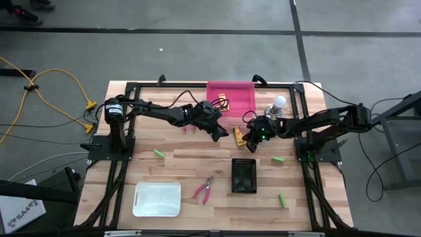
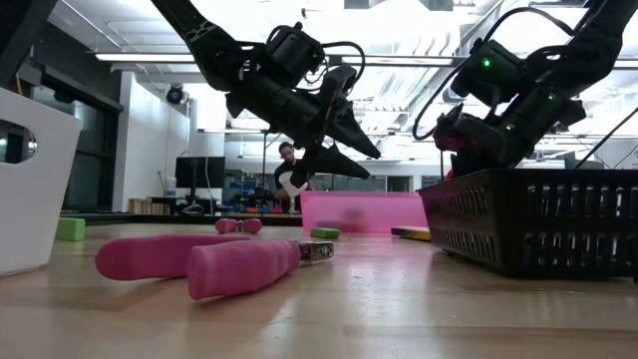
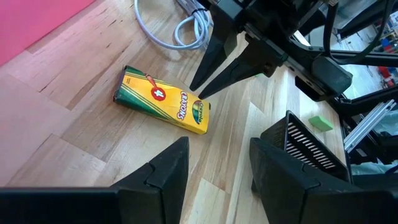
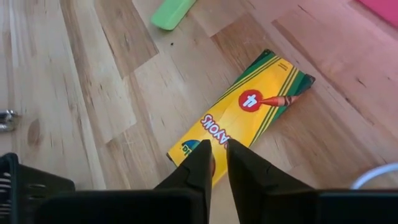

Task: Pick & Place School Supplies
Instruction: Put the yellow crayon box into the pink bin

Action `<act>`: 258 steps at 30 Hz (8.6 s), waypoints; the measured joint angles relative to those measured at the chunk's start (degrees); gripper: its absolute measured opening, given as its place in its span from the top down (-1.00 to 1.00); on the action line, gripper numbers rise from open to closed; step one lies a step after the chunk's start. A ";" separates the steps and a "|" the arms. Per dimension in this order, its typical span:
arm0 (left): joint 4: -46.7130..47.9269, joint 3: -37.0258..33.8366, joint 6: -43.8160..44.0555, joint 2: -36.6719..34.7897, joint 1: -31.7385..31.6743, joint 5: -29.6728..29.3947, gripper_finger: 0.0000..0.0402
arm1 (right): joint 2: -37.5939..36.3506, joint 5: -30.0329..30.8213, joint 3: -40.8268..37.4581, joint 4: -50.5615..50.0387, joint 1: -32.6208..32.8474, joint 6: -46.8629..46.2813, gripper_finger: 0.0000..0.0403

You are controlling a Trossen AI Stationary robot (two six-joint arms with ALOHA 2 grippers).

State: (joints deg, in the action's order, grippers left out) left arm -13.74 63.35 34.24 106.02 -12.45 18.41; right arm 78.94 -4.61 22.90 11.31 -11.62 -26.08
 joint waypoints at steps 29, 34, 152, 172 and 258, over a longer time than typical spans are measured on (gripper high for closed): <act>4.97 -0.02 3.89 0.00 1.92 -1.46 0.18 | 0.00 0.07 0.00 0.02 -2.41 -13.10 0.79; 4.72 -0.02 5.48 0.00 2.29 -1.46 0.18 | 0.00 -1.80 0.00 -0.12 -3.81 -11.13 0.74; 7.35 4.11 -33.90 4.59 -2.10 7.96 0.18 | 0.02 10.48 14.62 -25.90 7.78 -13.13 0.26; 7.54 4.11 -32.27 4.59 0.57 12.84 0.18 | 2.97 1.47 14.62 -19.19 9.92 -13.23 0.77; 12.99 4.07 -15.37 1.22 -6.06 0.47 0.18 | -3.53 12.43 14.64 -29.75 0.37 -8.79 0.99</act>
State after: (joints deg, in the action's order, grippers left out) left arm -0.75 67.42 18.87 107.24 -18.50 18.88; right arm 75.41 7.82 37.54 -18.44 -11.25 -34.88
